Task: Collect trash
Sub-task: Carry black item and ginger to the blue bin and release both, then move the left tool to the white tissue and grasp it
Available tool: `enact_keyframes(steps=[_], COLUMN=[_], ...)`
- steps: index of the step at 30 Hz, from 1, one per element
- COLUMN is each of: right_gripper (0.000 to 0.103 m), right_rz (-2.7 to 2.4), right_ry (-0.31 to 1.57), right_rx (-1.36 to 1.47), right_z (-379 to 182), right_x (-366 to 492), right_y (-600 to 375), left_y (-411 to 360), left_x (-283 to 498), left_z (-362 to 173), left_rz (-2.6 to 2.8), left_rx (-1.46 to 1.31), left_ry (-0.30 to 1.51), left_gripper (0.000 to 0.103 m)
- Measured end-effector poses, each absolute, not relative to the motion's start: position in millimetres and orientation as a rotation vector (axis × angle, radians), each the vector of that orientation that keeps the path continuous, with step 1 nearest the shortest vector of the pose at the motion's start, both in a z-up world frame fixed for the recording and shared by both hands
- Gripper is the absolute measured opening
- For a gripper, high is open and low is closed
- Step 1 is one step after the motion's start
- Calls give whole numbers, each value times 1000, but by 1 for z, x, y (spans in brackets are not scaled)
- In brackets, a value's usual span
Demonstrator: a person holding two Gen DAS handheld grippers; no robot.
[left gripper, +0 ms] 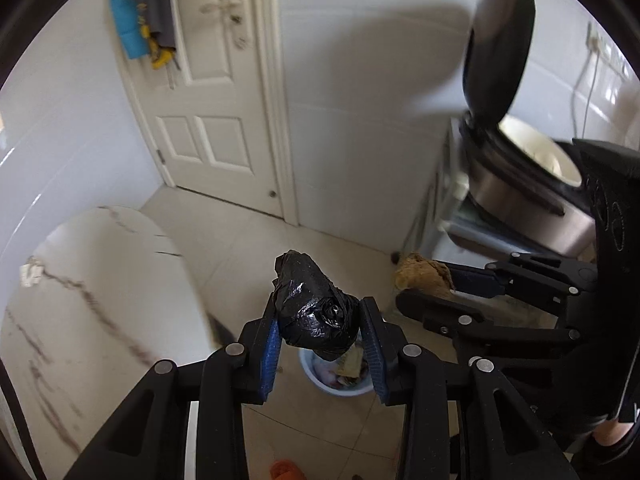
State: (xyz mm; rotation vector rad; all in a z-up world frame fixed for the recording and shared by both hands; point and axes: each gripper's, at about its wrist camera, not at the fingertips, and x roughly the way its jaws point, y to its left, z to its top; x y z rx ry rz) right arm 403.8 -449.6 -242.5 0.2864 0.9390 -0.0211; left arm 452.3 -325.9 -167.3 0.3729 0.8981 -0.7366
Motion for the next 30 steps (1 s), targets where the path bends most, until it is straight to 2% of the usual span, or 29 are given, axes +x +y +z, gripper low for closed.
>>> enact_keyframes(steps=[7,9,12,18,19,20,21,23,30], right_gripper=[33,47,57,64,64,64,64,65,71], right_rz=[-72,-102,-116,-190,-204,-207,-212,-219,-221], right_ry=[992,1008,1002,988,983,978,975,971,944], right_rx=[400,419,455,465,461,461,462,459,444], right_z=[-300,-311,-322,-321,-319,-316,-314,-308,-286], right_x=[405,405,400,389,386,384,380,374,367], right_y=[-504,-514,-529,-554,-558,-561,-563,-565,-566], left_y=[-381,-389,-402,-436,-439,-439,-441,-440,-426], left_x=[493,503,524,539,539,536,537,533,518], left_z=[-220,-233,-242,-264,-265,-266,-268,-264,-238], left_rz=[-722,-712,-709,-722,-722,-720,-708,-681,-660], left_rx=[428,435,435,454,454,457,465,483,517], left_ry=[987,1007,1021,1035,1033,1032,1032,1012,955], left_gripper=[34,36,37,39,42,56,75,88,88])
